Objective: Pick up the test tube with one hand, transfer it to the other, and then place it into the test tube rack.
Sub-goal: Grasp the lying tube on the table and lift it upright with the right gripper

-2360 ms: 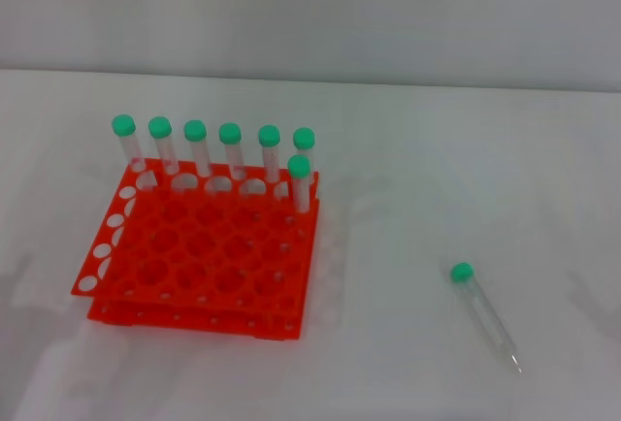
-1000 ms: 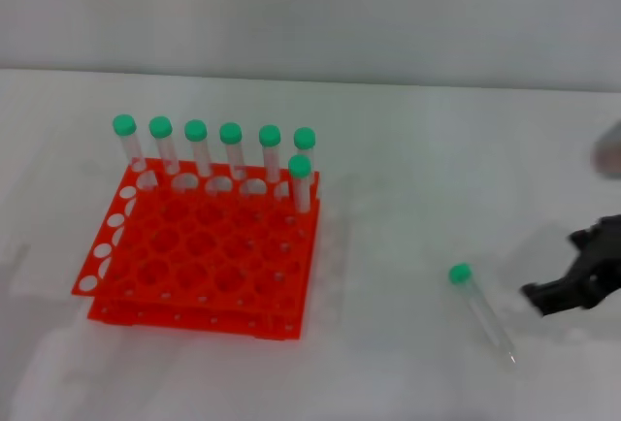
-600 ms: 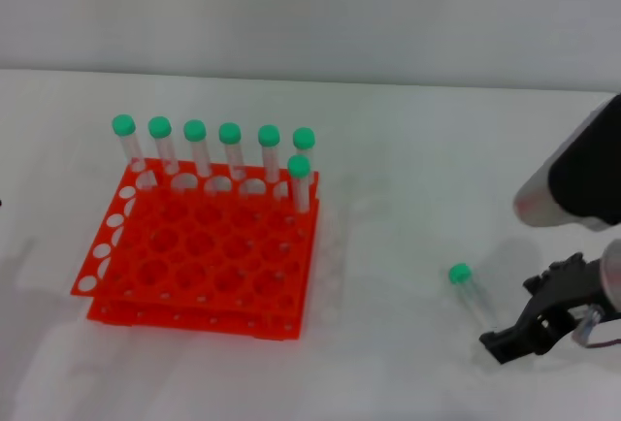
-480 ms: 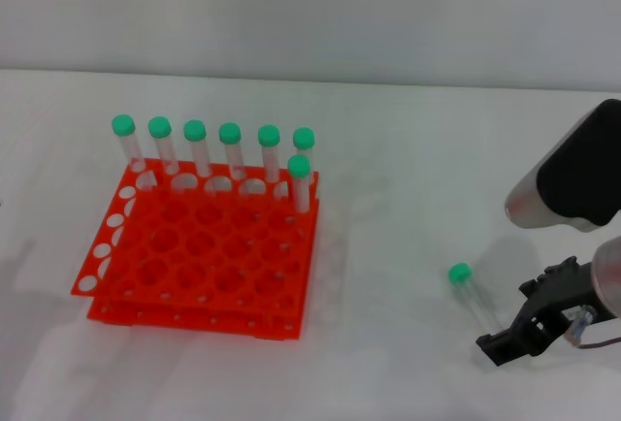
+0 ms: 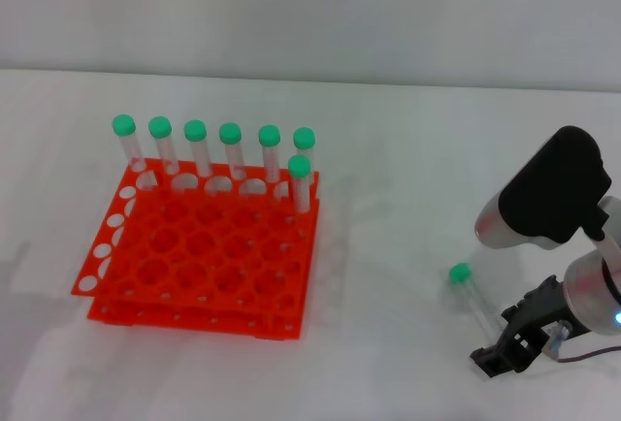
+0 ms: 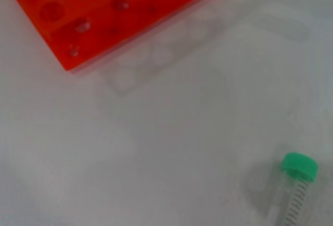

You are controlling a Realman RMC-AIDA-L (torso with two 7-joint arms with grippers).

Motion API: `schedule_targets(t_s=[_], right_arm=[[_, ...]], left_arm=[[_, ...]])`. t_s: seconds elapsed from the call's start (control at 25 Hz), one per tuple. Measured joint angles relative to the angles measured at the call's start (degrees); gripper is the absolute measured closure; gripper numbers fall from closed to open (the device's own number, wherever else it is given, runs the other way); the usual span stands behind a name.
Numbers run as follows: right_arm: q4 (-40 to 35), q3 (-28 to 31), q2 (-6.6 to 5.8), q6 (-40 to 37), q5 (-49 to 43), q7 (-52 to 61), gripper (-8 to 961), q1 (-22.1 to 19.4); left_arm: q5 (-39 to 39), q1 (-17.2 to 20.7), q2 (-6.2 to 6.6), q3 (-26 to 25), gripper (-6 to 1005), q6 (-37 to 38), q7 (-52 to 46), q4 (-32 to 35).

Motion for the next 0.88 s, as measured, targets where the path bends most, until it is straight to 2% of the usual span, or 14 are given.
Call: schedule_targets(t_s=[0.12,0.36,0.88], right_arm=[[-0.3,-0.2,-0.02,-0.1,0.0,0.1,310,0.1],[1.1,-0.5,-0.09,-0.1,-0.1,-0.1,325,1.2],[4.9,-1.0,-0.29,0.6,-0.3,-0.2,654,4.4]], left_arm=[[0.1,-0.1,0.00,0.0,120,0.1,0.0,0.0],[0.0,0.1,-0.01,0.0,120,0.1,0.0,0.0],[-0.2,0.0,-0.09,0.0,121,0.2,0.0,0.0]])
